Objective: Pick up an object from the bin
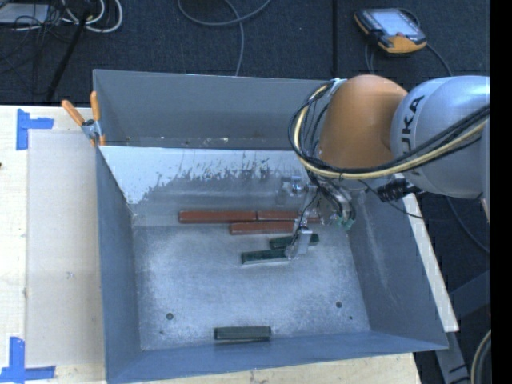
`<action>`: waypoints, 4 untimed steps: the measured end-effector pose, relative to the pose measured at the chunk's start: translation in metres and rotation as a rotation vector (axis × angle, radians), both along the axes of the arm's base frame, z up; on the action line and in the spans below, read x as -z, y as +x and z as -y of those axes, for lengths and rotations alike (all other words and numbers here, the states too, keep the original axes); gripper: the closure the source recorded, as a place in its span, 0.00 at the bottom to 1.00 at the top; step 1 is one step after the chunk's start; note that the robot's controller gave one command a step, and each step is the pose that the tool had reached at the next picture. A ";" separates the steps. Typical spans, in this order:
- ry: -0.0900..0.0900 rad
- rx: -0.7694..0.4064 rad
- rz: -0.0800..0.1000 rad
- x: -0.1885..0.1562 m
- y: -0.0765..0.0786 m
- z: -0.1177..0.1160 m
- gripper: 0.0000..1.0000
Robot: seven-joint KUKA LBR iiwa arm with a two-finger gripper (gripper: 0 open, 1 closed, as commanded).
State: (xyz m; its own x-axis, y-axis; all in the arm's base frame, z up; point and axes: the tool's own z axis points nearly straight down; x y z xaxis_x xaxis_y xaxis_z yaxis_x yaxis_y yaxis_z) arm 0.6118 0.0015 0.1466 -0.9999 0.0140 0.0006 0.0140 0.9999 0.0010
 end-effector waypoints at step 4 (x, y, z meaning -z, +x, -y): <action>-0.001 -0.126 0.002 -0.049 -0.015 0.041 1.00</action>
Offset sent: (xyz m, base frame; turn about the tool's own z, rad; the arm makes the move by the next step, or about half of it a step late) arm 0.0000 0.0000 0.0000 0.0000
